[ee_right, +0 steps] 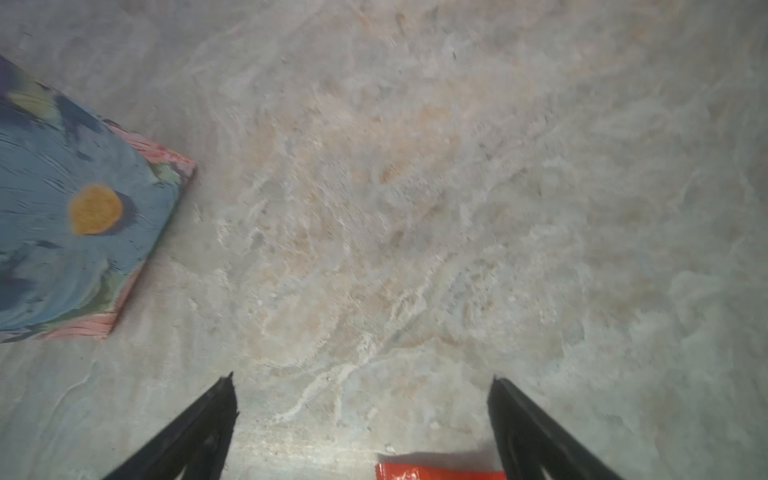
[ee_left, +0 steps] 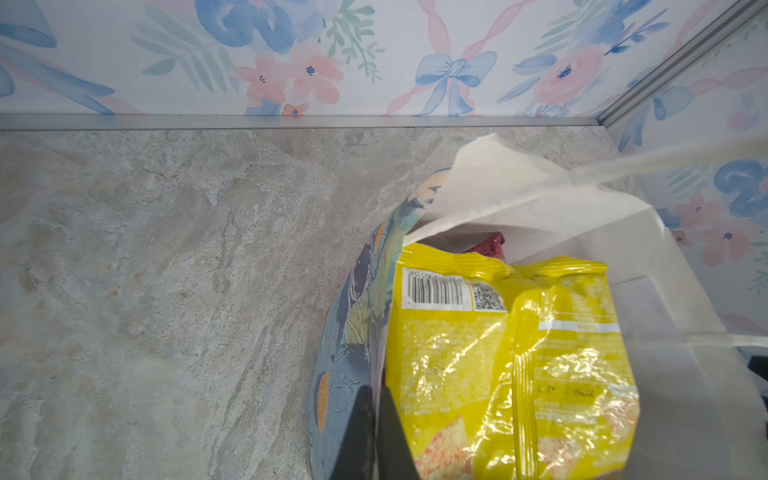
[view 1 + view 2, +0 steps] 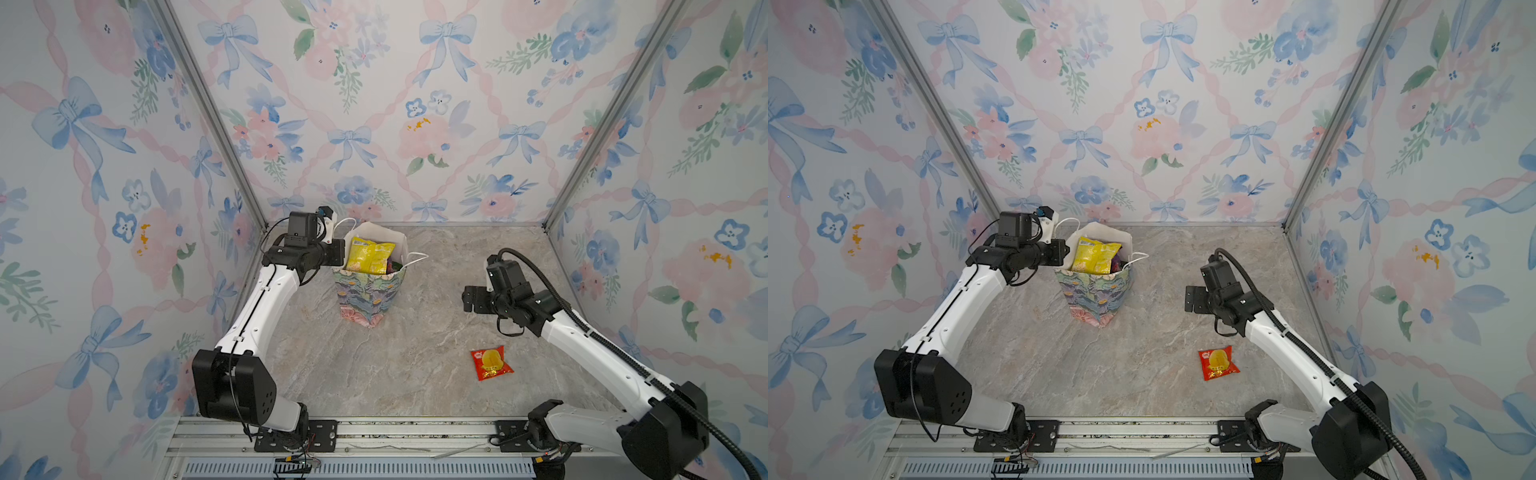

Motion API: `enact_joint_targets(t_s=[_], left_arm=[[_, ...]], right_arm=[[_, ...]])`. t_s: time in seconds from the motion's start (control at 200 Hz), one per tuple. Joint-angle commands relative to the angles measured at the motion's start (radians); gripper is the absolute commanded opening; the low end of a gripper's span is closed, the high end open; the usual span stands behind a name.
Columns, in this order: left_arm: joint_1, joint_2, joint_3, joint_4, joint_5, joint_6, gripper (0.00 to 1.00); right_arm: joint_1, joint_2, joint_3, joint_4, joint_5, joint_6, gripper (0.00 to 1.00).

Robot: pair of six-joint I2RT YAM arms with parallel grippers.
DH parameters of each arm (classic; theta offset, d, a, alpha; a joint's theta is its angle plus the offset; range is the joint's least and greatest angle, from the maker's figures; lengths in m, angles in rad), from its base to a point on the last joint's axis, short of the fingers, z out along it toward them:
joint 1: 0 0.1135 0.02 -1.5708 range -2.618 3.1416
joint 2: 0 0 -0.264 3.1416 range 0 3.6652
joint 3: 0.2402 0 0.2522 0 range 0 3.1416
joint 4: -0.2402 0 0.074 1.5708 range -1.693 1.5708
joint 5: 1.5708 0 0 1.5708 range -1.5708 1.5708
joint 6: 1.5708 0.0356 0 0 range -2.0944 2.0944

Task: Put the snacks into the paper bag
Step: 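Move the right gripper out of the bag down to the small red packet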

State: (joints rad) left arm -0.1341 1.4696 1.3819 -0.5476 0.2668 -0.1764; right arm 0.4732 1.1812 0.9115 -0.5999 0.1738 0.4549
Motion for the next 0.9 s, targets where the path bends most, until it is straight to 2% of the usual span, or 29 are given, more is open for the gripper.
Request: enact_joint_targets(t_s=[0.0,0.175,0.29,0.405,0.62,0.895], left_arm=[[0.009,0.007,-0.018,-0.031,-0.005,0.018,0.0],[0.009,0.009,-0.018,-0.031,-0.003,0.017,0.0],[0.008,0.01,-0.018,-0.031,-0.001,0.016,0.0],[0.009,0.011,-0.019,-0.031,-0.001,0.017,0.0],[0.008,0.009,-0.018,-0.031,0.0,0.016,0.0],[0.008,0.009,-0.017,-0.031,0.0,0.016,0.0]], right_arm=[[-0.005,-0.065,-0.093,-0.063,0.027,0.109,0.96],[0.0,-0.124,-0.259,-0.062,-0.029,0.24,0.97],[0.044,-0.154,-0.327,-0.043,-0.058,0.311,0.96],[0.098,-0.154,-0.343,-0.064,-0.021,0.355,0.97],[0.187,-0.127,-0.379,0.008,-0.039,0.446,0.97],[0.285,0.016,-0.314,0.169,-0.07,0.504,0.97]])
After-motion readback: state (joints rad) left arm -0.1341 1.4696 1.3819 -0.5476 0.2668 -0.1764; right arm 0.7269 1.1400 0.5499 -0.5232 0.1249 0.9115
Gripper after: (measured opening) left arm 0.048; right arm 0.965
